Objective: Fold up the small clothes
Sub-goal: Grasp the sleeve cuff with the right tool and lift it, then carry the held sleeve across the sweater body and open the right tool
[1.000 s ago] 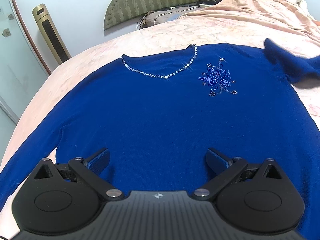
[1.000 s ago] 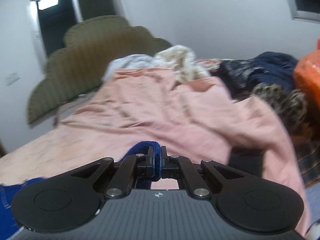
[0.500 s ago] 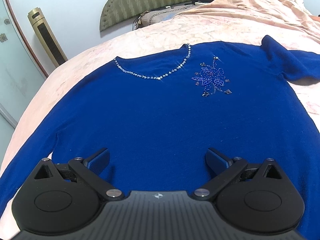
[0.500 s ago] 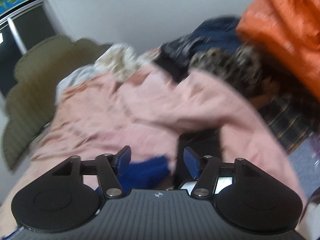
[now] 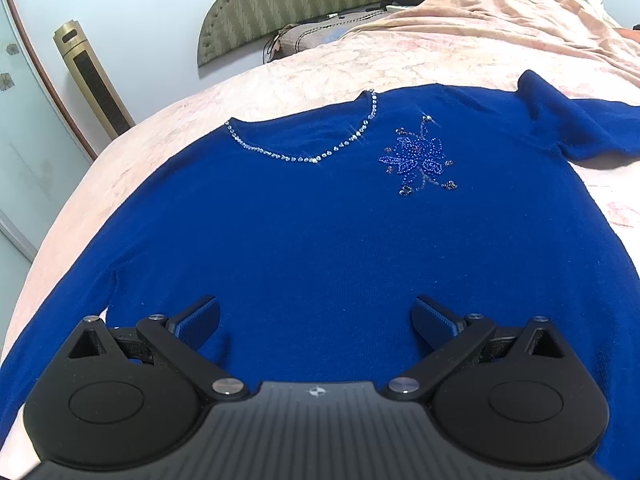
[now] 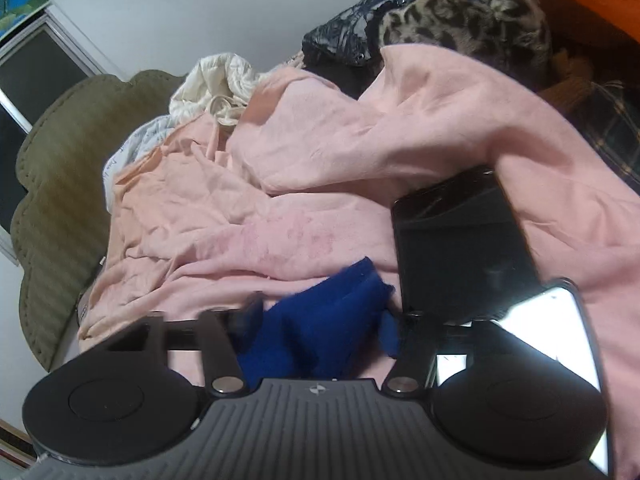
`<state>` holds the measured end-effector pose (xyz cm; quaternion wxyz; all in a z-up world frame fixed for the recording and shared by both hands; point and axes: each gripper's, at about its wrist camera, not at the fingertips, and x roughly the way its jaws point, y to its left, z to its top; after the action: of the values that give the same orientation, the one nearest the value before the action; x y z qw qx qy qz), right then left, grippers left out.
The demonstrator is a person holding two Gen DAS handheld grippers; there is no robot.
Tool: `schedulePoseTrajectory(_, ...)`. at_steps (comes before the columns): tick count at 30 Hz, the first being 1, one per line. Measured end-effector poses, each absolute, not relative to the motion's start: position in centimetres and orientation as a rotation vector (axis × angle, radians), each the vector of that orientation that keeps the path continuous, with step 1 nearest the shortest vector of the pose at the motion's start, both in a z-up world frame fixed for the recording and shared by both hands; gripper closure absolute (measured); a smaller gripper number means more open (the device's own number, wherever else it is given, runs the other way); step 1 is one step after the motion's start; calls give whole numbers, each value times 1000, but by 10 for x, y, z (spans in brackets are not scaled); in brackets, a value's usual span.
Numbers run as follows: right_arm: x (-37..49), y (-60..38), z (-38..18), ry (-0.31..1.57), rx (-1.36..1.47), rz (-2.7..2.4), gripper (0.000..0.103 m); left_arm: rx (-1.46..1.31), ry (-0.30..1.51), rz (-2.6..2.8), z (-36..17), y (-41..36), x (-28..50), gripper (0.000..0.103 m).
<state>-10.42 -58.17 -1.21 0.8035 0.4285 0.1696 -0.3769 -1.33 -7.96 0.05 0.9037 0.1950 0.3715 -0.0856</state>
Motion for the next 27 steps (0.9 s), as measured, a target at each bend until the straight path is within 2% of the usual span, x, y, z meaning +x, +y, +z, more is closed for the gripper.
schedulePoseTrajectory(1,-102,-583,-11,371,911,-798,92,403,766,-176,1,-79,-14,0)
schedulePoseTrajectory(2,-102,-581,-7,370,891,-789,93,401,765,-176,1,-78,-13,0)
schedulePoseTrajectory(9,-122,-561,78,246,532,-941,93,381,745,-162,9,-67,-6,0)
schedulePoseTrajectory(13,-113,-517,110,238,361,-878,93,350,752,-152,9,-58,1,0)
schedulePoseTrajectory(21,-51,-379,122,310,246,-471,93,326,766,-127,5,-37,7,0)
schedulePoseTrajectory(27,-7,-285,110,424,217,-225,92,301,768,-107,4,-17,10,0)
